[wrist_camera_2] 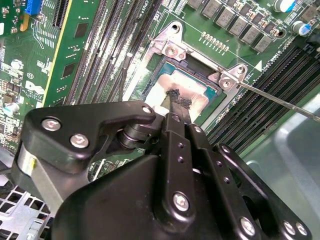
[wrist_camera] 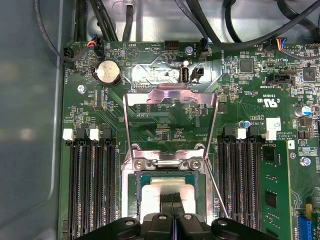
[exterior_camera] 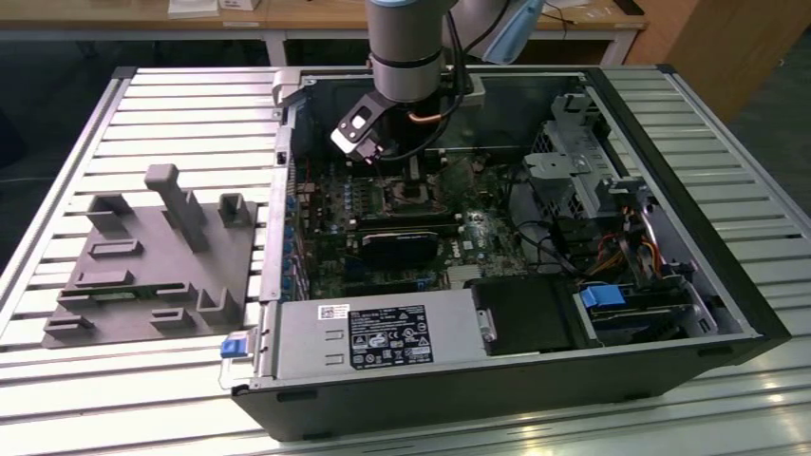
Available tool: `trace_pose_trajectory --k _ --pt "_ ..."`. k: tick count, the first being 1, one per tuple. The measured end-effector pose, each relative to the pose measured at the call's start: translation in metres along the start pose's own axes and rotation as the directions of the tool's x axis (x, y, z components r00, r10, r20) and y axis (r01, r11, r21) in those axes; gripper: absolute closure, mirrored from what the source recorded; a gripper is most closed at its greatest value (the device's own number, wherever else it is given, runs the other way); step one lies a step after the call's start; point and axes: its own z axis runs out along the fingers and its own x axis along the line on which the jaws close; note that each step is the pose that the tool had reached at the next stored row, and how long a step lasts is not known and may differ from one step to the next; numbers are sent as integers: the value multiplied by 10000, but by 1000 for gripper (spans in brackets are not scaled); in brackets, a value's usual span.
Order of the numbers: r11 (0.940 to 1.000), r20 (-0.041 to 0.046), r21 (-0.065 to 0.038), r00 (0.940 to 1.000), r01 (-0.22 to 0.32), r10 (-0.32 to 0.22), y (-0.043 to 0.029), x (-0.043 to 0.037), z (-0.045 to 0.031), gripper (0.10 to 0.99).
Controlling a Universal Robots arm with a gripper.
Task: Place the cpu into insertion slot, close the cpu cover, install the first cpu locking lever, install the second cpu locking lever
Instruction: 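Place the cpu into insertion slot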
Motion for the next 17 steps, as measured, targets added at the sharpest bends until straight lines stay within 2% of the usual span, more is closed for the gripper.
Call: trace_pose_trajectory --k 8,17 --pt "10000 4 3 10000 0 0 8 -2 -86 984" --pt "10000 6 4 10000 0 0 25 -4 -280 984"
